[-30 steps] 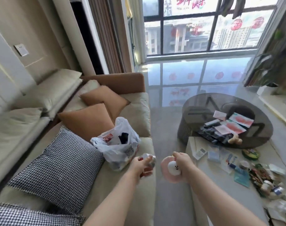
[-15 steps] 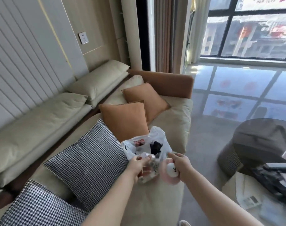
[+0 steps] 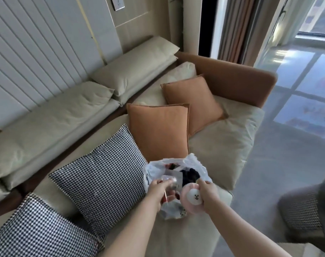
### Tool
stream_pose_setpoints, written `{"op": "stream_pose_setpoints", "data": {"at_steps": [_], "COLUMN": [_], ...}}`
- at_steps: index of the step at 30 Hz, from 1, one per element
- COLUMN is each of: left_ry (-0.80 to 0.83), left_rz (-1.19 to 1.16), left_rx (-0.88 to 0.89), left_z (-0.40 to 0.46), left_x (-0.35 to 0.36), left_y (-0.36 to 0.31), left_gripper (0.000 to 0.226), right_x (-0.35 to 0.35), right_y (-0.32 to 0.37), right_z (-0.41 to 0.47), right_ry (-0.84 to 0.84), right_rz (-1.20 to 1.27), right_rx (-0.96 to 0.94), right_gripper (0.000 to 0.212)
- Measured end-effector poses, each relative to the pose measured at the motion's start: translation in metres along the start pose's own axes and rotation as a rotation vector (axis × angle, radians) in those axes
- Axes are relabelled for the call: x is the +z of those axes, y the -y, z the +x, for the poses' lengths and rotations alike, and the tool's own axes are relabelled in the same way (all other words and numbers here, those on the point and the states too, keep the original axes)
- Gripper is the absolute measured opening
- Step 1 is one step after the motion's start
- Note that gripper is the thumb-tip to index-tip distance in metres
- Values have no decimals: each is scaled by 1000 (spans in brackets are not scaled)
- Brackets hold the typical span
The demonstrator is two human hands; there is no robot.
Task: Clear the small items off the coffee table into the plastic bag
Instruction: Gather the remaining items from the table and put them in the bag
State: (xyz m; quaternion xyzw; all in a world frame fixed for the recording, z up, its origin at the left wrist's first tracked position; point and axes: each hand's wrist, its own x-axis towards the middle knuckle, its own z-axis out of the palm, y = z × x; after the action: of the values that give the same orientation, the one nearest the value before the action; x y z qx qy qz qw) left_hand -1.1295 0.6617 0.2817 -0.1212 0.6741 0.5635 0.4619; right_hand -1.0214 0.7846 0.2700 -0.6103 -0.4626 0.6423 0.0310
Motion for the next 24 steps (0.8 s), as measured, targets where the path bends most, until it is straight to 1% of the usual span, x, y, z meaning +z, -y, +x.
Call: {"op": "stream_pose_setpoints", "data": {"at_steps": [3, 6, 9, 13, 15, 16, 18, 21, 24], "left_ry": [-25, -55, -55, -82, -102, -115, -137, -165, -120], "left_rz": [3, 49, 100, 181, 231, 285, 366, 433, 470], "left_rx": [-39, -72, -105, -121, -127, -126, -129, -154, -150], "left_z": [31, 67, 104, 146, 163, 169, 174, 168, 154], "left_x": [6, 9, 9, 13, 16, 16, 17, 16, 16], "left_y": [-9, -18, -19, -12, -5, -1, 6, 12, 9], "left_gripper": [36, 45, 49, 50, 56, 59, 62, 59, 59], "right_x": [21, 43, 59, 71, 74, 74, 74, 69, 63], "right_y": [1, 1, -1, 2, 2, 1, -4, -10, -7], "right_z": [27, 50, 78, 112, 124, 128, 134, 133, 121], "right_ry": [16, 29, -54, -163, -155, -148, -111, -73, -22], "right_rz": [-57, -80, -85, -136, -259, -294, -301, -376, -436], "right_rx": [38, 75, 55, -42, -38, -16, 10, 34, 29], "right_gripper": [33, 33, 33, 34, 32, 35, 39, 37, 39]}}
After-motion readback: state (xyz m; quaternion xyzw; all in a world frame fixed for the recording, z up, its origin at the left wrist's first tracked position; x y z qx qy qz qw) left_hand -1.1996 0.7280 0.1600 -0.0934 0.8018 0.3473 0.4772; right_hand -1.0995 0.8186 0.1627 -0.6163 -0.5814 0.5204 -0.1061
